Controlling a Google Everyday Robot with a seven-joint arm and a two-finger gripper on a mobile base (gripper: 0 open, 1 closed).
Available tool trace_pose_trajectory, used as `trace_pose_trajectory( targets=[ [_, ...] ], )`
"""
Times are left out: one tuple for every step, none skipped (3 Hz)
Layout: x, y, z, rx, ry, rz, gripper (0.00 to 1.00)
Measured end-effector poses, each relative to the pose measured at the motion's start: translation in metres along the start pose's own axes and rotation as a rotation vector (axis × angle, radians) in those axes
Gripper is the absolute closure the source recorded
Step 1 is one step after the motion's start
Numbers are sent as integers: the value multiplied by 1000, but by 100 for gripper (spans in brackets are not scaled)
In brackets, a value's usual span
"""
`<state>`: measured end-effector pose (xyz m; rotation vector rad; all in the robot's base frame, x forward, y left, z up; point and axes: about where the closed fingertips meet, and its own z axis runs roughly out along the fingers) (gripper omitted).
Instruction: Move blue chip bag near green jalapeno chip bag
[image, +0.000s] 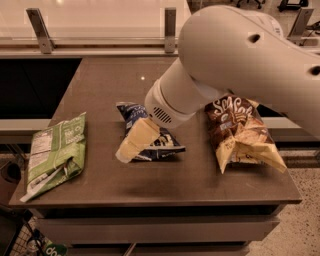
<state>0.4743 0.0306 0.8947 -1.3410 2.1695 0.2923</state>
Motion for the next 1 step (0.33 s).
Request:
trace_pose_trajectory(
  targets=[
    [0,0,0,0,0,0,0]
  ],
)
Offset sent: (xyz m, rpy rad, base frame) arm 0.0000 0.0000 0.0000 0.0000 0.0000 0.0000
